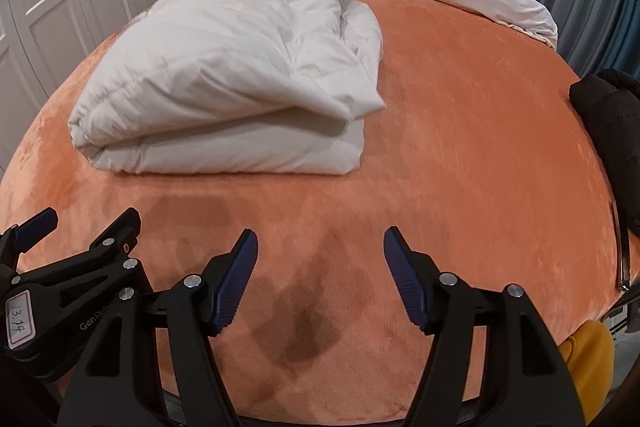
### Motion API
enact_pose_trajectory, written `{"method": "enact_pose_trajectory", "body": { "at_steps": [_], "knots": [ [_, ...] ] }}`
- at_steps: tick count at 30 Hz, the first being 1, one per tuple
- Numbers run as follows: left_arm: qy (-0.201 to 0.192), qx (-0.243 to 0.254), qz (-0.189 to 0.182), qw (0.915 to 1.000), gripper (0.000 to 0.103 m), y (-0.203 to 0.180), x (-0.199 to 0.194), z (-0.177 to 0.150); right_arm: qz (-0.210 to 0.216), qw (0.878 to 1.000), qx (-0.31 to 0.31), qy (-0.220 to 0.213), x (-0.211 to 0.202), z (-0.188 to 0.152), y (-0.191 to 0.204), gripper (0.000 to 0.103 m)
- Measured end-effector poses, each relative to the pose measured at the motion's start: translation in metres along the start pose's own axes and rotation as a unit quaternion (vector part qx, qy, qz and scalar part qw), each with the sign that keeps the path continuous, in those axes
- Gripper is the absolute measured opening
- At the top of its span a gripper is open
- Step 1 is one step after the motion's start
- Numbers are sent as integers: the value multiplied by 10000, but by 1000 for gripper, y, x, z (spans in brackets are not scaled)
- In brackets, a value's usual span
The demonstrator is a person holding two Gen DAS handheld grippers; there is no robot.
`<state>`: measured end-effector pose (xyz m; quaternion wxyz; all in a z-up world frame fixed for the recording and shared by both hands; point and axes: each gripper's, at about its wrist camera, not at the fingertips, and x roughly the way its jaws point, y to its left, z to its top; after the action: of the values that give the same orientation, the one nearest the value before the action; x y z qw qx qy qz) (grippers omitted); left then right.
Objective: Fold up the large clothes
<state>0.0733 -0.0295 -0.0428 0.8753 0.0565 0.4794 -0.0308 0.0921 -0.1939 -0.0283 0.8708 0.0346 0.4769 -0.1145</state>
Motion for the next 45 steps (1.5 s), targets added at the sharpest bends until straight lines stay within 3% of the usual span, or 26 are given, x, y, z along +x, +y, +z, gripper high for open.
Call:
{"method": "enact_pose_trajectory", "body": {
  "at_steps": [15, 45],
  "knots": [
    [175, 29, 17, 9998, 94, -1, 17, -16, -77, 9997, -150, 152, 14, -15, 1, 63],
    [167, 46, 72, 9998, 92, -6, 16, -11, -64, 9999, -113, 99, 16, -11, -2, 63]
  ]
}}
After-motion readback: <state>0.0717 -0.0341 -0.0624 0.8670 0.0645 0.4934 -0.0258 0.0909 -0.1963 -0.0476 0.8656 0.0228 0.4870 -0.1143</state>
